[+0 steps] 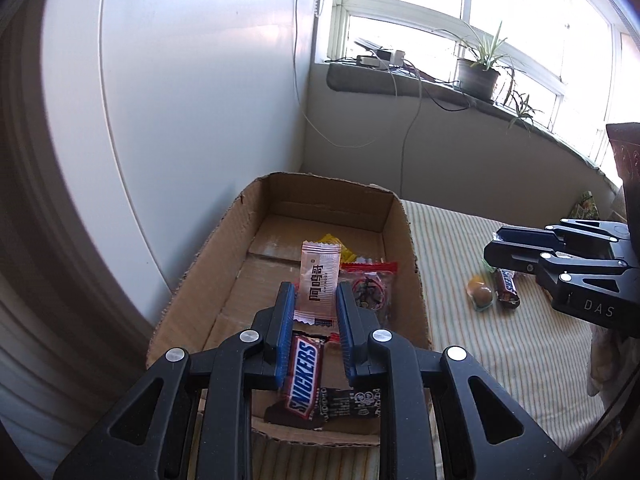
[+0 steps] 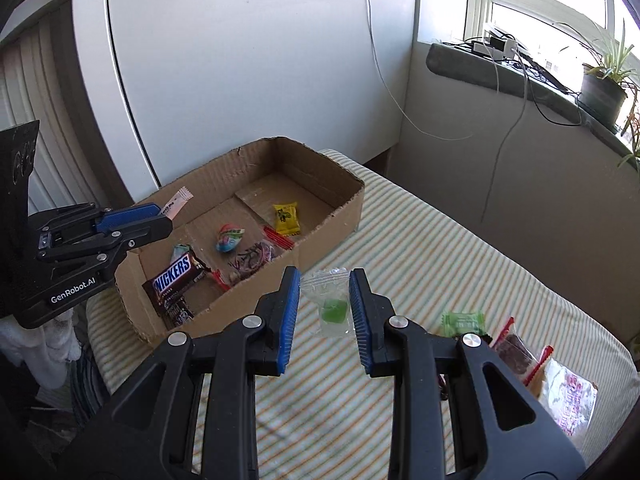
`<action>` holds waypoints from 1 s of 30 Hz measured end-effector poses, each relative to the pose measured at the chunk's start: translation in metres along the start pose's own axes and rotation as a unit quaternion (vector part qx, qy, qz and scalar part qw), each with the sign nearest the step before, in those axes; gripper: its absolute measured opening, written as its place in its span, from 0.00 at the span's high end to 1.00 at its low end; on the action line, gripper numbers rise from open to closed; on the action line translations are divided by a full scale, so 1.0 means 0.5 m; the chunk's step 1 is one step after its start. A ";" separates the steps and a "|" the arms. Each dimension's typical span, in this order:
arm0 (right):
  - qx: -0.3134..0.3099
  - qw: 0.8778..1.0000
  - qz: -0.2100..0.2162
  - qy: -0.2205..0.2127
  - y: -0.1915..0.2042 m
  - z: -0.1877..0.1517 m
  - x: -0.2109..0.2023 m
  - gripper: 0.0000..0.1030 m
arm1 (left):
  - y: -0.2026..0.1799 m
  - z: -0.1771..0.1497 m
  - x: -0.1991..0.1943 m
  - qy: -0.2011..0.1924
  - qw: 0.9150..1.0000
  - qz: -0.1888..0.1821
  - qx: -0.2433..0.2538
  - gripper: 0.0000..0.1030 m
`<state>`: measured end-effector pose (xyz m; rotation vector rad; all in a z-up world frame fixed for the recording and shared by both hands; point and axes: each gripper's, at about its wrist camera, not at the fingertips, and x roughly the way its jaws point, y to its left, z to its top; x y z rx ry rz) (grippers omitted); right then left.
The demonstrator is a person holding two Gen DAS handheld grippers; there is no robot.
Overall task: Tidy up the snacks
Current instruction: 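Carry both packets into the cardboard box and open both tools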
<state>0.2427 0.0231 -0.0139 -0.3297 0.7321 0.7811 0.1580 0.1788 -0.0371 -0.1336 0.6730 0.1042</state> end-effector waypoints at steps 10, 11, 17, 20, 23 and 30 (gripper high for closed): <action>-0.022 0.999 0.035 0.003 0.069 0.051 0.070 0.74 | 0.043 0.000 0.008 0.000 1.000 0.021 -0.009 0.81; -0.024 0.999 0.038 0.004 0.074 0.054 0.077 0.74 | 0.044 0.000 0.008 0.001 1.000 0.022 -0.009 0.81; -0.028 0.998 0.050 0.012 0.095 0.062 0.112 0.74 | 0.056 -0.002 0.010 0.002 1.000 0.027 -0.009 0.81; -0.029 0.998 0.053 0.017 0.101 0.064 0.124 0.74 | 0.060 -0.005 0.011 0.004 1.000 0.028 -0.010 0.81; -0.029 0.998 0.053 0.021 0.105 0.065 0.134 0.74 | 0.061 -0.005 0.017 0.007 1.000 0.029 -0.008 0.81; -0.030 0.998 0.050 0.021 0.105 0.066 0.138 0.74 | 0.065 -0.003 0.020 0.005 0.999 0.033 -0.015 0.80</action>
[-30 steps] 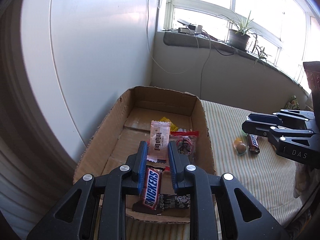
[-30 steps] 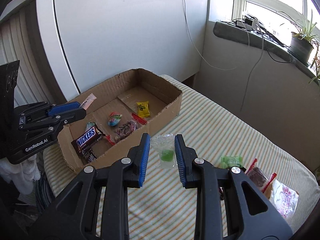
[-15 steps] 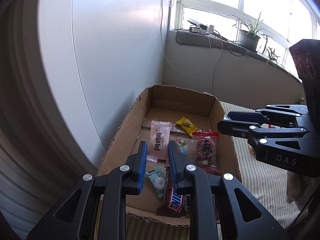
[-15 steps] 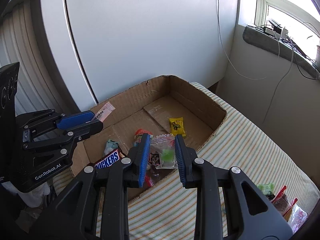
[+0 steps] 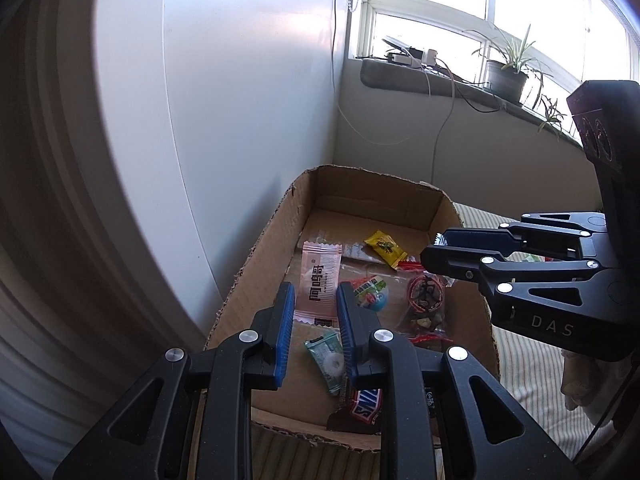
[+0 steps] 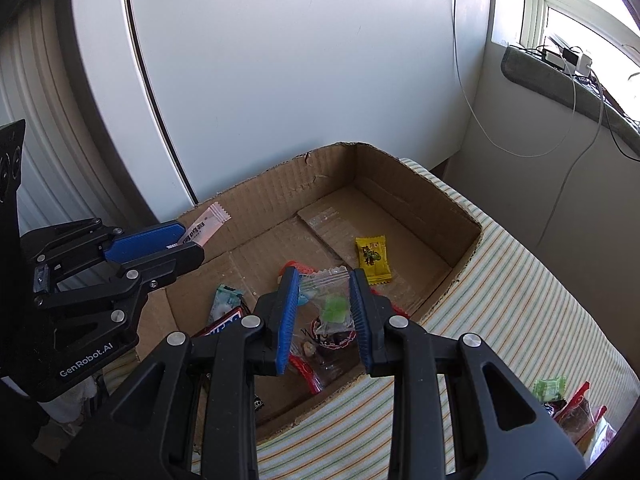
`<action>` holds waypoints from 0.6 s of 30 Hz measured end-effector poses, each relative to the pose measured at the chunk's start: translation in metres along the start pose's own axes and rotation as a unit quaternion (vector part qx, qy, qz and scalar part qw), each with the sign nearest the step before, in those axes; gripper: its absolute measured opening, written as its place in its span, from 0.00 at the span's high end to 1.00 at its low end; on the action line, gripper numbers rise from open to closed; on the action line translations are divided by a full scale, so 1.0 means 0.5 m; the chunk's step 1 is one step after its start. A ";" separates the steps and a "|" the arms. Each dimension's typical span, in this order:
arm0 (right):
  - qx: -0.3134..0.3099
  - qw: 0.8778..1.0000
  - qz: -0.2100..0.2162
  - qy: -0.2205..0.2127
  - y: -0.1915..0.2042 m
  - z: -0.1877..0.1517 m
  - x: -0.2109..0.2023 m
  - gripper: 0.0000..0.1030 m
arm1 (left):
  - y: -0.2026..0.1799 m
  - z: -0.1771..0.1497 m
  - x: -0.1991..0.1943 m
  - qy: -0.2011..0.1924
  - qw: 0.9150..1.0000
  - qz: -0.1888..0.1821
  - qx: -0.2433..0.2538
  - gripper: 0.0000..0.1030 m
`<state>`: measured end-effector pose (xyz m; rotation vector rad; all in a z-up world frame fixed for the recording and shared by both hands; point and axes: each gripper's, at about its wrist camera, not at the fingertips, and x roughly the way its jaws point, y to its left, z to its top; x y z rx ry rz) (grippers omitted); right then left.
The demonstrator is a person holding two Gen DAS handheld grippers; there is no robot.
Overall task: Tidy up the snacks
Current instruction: 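Carry both packets into the cardboard box and open both tools, then move both tools back over the table toward the bagged bread loaf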
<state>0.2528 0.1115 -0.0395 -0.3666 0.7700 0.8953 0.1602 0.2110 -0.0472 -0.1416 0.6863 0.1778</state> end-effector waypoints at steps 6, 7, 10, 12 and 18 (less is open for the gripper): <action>-0.002 1.000 -0.010 -0.013 -0.003 -0.002 -0.015 0.44 | 0.001 -0.004 0.001 0.001 1.000 0.004 -0.004 0.75; -0.001 1.000 -0.014 -0.017 -0.005 -0.002 -0.019 0.37 | 0.002 -0.004 0.001 0.000 1.000 0.005 -0.006 0.69; 0.004 0.999 -0.023 -0.026 -0.011 -0.001 -0.031 0.30 | 0.001 -0.005 -0.003 -0.003 1.000 0.008 -0.007 0.51; 0.009 0.999 -0.027 -0.026 -0.017 -0.001 -0.035 0.30 | -0.001 -0.005 -0.006 -0.006 1.000 0.011 -0.006 0.44; 0.023 0.998 -0.039 -0.042 -0.033 -0.006 -0.057 0.09 | -0.007 -0.005 -0.013 -0.011 1.000 0.017 -0.004 0.25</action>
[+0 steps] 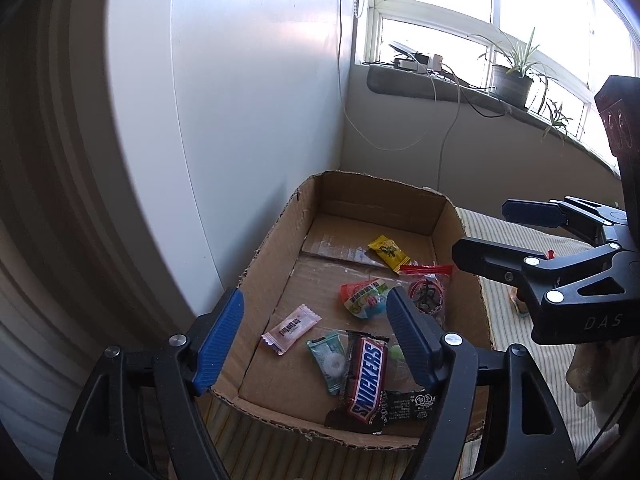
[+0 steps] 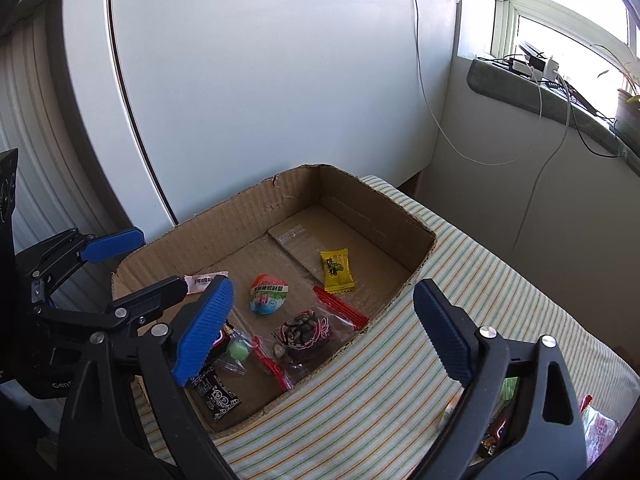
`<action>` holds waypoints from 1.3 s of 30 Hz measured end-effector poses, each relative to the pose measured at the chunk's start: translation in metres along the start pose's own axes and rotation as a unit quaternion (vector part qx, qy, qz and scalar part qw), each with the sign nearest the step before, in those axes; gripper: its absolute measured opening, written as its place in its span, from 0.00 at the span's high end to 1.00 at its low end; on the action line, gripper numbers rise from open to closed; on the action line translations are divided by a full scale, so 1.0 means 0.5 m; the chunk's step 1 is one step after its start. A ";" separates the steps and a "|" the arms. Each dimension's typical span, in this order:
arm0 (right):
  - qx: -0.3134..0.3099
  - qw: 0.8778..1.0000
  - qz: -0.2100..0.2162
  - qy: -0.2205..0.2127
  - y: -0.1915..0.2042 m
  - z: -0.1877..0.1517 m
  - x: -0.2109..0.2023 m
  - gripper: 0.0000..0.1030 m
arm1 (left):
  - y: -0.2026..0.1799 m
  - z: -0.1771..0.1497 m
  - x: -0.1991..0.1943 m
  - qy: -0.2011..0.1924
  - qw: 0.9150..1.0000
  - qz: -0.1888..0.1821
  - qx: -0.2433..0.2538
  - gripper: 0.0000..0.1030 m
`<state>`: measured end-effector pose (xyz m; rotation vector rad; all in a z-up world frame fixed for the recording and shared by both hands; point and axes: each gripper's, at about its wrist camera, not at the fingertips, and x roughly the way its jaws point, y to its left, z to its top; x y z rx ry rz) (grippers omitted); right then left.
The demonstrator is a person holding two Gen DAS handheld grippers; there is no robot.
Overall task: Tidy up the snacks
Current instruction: 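Move both tools back over the table toward the bagged bread loaf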
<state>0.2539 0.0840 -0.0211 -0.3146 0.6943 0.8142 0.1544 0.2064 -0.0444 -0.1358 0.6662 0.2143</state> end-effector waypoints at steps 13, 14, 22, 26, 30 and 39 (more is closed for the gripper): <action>0.013 1.000 -0.006 -0.011 -0.032 -0.020 -0.056 0.08 | -0.042 0.002 -0.026 -0.003 1.000 -0.003 0.007 0.20; 0.015 1.000 -0.007 -0.012 -0.035 -0.024 -0.062 0.08 | -0.048 0.003 -0.029 -0.004 1.000 -0.005 0.009 0.20; 0.029 0.999 -0.022 -0.025 -0.075 -0.055 -0.124 0.08 | -0.109 0.011 -0.053 -0.018 0.999 -0.015 0.033 0.20; 0.038 0.998 -0.037 -0.032 -0.104 -0.070 -0.157 0.08 | -0.142 0.013 -0.060 -0.021 0.999 -0.026 0.041 0.20; 0.054 0.997 -0.049 -0.033 -0.145 -0.092 -0.187 0.08 | -0.183 0.015 -0.064 -0.023 0.998 -0.039 0.054 0.20; 0.105 0.989 -0.095 -0.030 -0.268 -0.164 -0.263 0.08 | -0.286 0.012 -0.055 -0.018 0.993 -0.080 0.081 0.20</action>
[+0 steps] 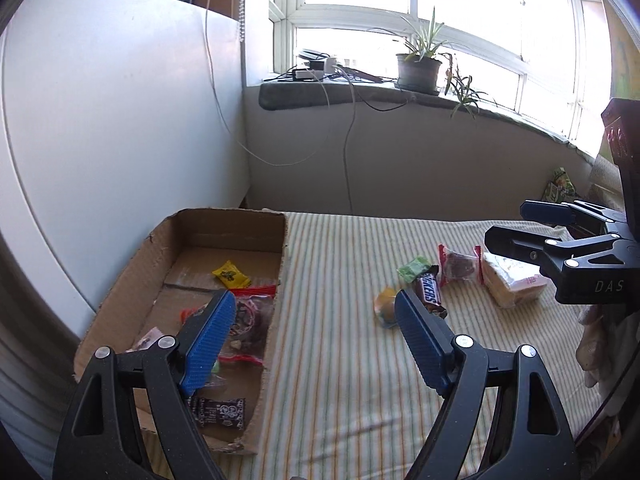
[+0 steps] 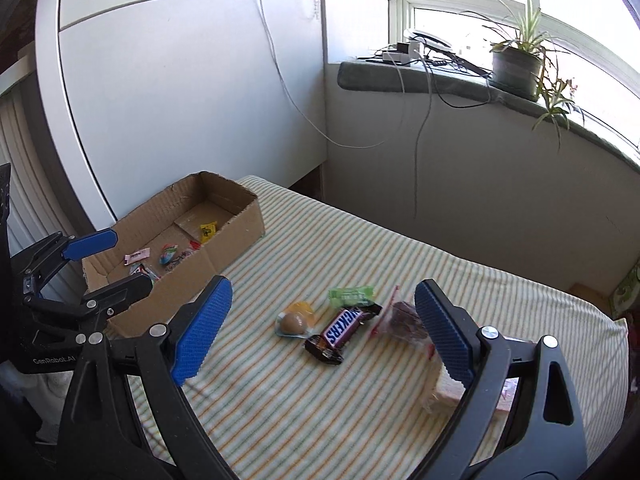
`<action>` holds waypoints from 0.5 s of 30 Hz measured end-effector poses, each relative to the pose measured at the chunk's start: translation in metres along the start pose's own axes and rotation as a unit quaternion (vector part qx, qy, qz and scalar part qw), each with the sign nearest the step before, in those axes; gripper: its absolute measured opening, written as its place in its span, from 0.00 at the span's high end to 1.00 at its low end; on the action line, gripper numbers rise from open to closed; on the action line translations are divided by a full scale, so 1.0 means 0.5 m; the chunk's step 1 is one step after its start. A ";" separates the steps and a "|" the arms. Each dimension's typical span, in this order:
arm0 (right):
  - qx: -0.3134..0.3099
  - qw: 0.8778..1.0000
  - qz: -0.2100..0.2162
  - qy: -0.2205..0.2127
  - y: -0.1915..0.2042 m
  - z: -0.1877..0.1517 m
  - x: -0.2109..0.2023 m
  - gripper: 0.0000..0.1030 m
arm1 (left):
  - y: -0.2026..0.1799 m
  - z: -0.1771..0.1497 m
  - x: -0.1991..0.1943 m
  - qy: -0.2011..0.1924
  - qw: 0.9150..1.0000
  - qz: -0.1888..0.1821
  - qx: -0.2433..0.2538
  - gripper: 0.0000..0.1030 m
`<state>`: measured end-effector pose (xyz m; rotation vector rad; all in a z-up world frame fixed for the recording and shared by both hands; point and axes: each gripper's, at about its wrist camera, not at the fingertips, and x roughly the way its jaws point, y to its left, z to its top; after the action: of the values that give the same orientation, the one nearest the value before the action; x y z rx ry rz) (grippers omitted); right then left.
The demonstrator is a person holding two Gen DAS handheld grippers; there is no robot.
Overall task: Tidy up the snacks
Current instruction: 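Move both tools back over the table toward the bagged bread loaf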
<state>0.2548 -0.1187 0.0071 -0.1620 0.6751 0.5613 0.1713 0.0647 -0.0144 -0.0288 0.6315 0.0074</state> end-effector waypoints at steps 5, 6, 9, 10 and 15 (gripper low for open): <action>0.036 0.999 -0.020 0.014 -0.087 -0.027 -0.015 0.08 | -0.046 0.000 0.025 0.011 1.000 -0.029 0.004 0.20; 0.043 0.999 -0.025 0.017 -0.104 -0.033 -0.017 0.08 | -0.056 0.000 0.029 0.014 0.999 -0.038 0.004 0.20; 0.075 0.996 -0.027 0.029 -0.164 -0.053 -0.022 0.08 | -0.086 -0.001 0.040 0.021 0.998 -0.062 0.009 0.21; 0.088 0.995 -0.025 0.034 -0.183 -0.059 -0.021 0.08 | -0.097 -0.001 0.042 0.022 0.997 -0.068 0.012 0.21; 0.136 0.989 -0.024 0.059 -0.261 -0.091 0.001 0.08 | -0.142 0.001 0.069 0.042 0.993 -0.110 0.006 0.22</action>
<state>0.3008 -0.2426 -0.0330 0.0433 0.8542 0.4100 0.2006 -0.0064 -0.0327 -0.0877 0.7102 -0.2109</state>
